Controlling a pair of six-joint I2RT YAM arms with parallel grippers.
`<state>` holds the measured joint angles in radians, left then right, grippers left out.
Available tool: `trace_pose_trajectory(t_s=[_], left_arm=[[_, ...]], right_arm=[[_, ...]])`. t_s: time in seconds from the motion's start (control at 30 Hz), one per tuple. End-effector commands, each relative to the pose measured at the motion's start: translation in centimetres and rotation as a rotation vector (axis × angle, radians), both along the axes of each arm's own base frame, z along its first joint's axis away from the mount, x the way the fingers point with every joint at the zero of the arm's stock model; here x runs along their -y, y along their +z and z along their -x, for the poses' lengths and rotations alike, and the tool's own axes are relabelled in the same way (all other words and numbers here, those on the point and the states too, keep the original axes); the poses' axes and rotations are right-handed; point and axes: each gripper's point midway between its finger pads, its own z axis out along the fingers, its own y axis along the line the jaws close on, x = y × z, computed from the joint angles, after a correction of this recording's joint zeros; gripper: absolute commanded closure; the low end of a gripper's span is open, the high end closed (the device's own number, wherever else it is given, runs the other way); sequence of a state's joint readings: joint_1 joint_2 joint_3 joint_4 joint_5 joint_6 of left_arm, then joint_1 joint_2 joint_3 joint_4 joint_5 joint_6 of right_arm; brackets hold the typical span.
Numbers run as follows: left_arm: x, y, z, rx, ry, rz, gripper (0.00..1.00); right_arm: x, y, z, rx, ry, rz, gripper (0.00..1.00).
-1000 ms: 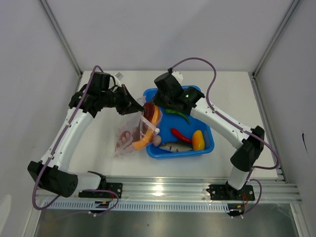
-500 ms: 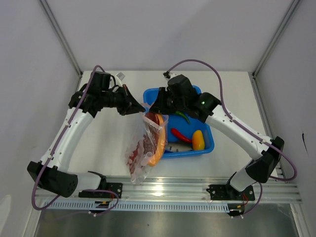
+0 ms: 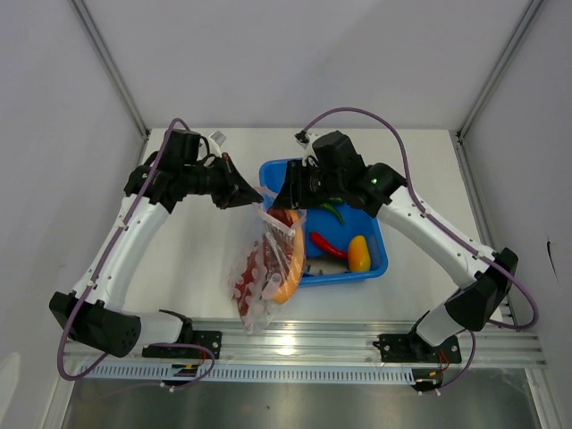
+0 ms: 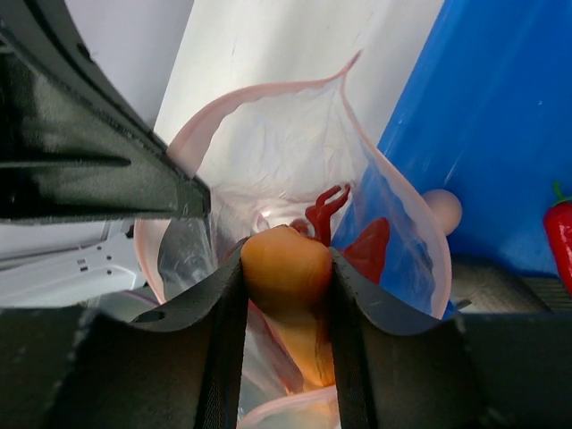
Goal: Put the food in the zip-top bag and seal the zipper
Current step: Place the fake food in the zipper food storage bag.
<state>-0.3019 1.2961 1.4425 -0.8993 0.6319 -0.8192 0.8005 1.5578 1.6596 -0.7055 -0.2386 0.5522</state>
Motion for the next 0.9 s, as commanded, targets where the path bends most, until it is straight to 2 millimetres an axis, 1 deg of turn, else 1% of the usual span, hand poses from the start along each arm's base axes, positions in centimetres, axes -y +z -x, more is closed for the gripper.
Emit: trace_pose_trajectory(t_s=[0.0, 0.2, 0.27, 0.4, 0.43, 0.47, 0.5, 0.57, 0.6, 0.63, 0.67, 0.77, 0.8, 0.83, 0.87], left_arm=[[0.0, 2.3, -0.8, 0.101, 0.006, 0.017, 0.99], [0.0, 2.1, -0.9, 0.097, 0.008, 0.014, 0.99], [0.0, 2.2, -0.8, 0.097, 0.006, 0.017, 0.99], [0.0, 2.1, -0.9, 0.095, 0.008, 0.015, 0.99], [0.0, 2.1, -0.9, 0.096, 0.007, 0.014, 1.0], [0.0, 2.1, -0.9, 0.094, 0.007, 0.014, 0.99], [0.1, 2.0, -0.9, 0.091, 0.006, 0.014, 0.99], [0.1, 1.9, -1.0, 0.089, 0.006, 0.014, 0.99], [0.1, 1.7, -0.9, 0.086, 0.004, 0.012, 1.0], [0.1, 1.6, -1.0, 0.083, 0.005, 0.011, 0.99], [0.1, 1.6, -1.0, 0.084, 0.003, 0.011, 0.99], [0.1, 1.4, -0.9, 0.077, -0.002, 0.01, 0.99], [0.1, 1.2, -0.9, 0.074, -0.001, 0.008, 0.99], [0.1, 1.2, -0.8, 0.072, -0.004, 0.009, 1.0], [0.1, 1.2, -0.8, 0.074, -0.003, 0.011, 0.99]], right_arm=[[1.1, 1.1, 2.8, 0.006, 0.144, -0.027, 0.58], [1.7, 0.8, 3.2, -0.025, 0.199, -0.063, 0.58], [2.1, 0.6, 3.3, -0.034, 0.207, -0.061, 0.59], [2.4, 0.2, 4.2, -0.09, 0.253, -0.065, 0.61], [2.3, 0.5, 5.0, -0.12, 0.294, -0.087, 0.63], [2.2, 0.3, 5.3, -0.151, 0.307, -0.09, 0.64], [2.1, 0.5, 5.7, -0.174, 0.333, -0.105, 0.68], [1.9, 0.5, 5.9, -0.198, 0.345, -0.109, 0.76], [1.9, 0.4, 5.6, -0.211, 0.335, -0.11, 0.81], [1.9, 0.5, 5.4, -0.215, 0.326, -0.109, 0.94], [2.0, 0.7, 5.1, -0.221, 0.309, -0.107, 1.0], [2.6, 2.4, 3.1, -0.2, 0.221, -0.124, 1.0], [2.6, 3.0, 2.6, -0.219, 0.18, -0.141, 1.0], [3.0, 4.4, 1.6, -0.208, 0.14, -0.167, 1.0], [3.0, 5.0, 1.1, -0.209, 0.113, -0.18, 1.0]])
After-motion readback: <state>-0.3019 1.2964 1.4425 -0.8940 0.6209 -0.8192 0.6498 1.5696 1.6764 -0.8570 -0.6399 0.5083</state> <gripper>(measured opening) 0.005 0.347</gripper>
